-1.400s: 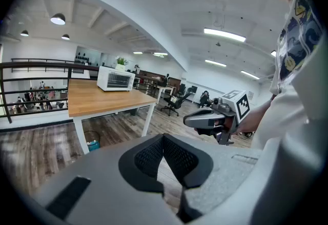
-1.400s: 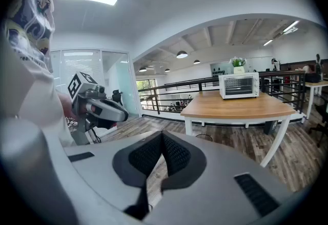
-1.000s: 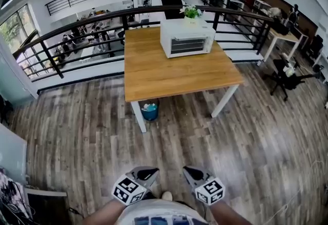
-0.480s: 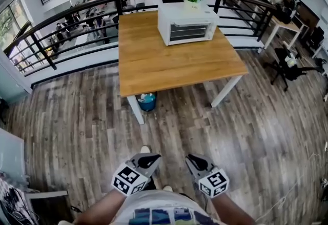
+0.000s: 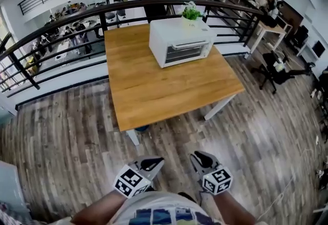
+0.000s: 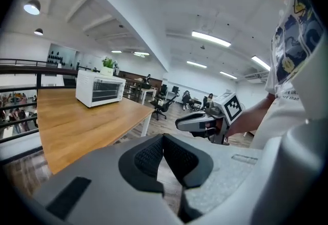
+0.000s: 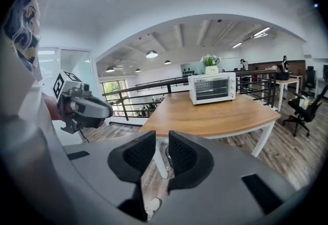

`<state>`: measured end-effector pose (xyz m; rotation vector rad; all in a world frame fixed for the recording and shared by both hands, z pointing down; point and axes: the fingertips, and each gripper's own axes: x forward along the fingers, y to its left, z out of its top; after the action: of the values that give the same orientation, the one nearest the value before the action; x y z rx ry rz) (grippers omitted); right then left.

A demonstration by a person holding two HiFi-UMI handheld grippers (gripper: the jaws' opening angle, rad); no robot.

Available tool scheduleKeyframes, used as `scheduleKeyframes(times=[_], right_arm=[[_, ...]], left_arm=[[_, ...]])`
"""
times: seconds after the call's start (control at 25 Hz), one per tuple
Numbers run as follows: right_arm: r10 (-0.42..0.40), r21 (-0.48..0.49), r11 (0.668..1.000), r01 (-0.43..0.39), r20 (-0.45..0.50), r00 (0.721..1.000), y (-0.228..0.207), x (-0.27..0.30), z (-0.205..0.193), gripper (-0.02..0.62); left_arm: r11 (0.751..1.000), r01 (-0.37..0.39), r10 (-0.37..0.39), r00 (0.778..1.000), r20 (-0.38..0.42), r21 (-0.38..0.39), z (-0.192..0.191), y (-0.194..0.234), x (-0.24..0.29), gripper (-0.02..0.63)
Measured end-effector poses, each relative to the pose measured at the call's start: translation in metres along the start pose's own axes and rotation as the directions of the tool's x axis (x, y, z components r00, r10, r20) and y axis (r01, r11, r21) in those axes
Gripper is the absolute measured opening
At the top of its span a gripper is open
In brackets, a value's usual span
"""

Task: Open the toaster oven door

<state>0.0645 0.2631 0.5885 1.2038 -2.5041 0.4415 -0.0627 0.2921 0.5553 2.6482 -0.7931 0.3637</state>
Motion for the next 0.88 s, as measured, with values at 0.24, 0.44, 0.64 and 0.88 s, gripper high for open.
scheduleKeyframes(times=[0.24,0.44,0.64,0.88], right_arm=[[-0.076,-0.009,0.997,0.076,0.013,0.997,-0.017,0.06,0.046,0.114],[-0.116,-0.055,0.992,0.116,0.011,0.993,-0.045,0.099,0.08,0.138],[-0.126,-0.034,0.991,0.127,0.026,0.992,-0.082,0.139,0.112,0.187],[-0.141,-0.015,0.99,0.142,0.044,0.989,-0.174,0.191,0.154,0.181]], left_arm=[[1.0,0.006,-0.006,1.0,0.017,-0.006,0.012,0.075,-0.01,0.003],[0.999,0.001,0.001,0.999,0.035,-0.046,0.026,0.113,-0.008,0.003],[0.997,-0.032,0.034,0.999,0.028,-0.065,0.037,0.15,0.001,0.003],[0.989,-0.13,0.133,0.99,0.038,-0.075,0.076,0.204,0.033,0.003]])
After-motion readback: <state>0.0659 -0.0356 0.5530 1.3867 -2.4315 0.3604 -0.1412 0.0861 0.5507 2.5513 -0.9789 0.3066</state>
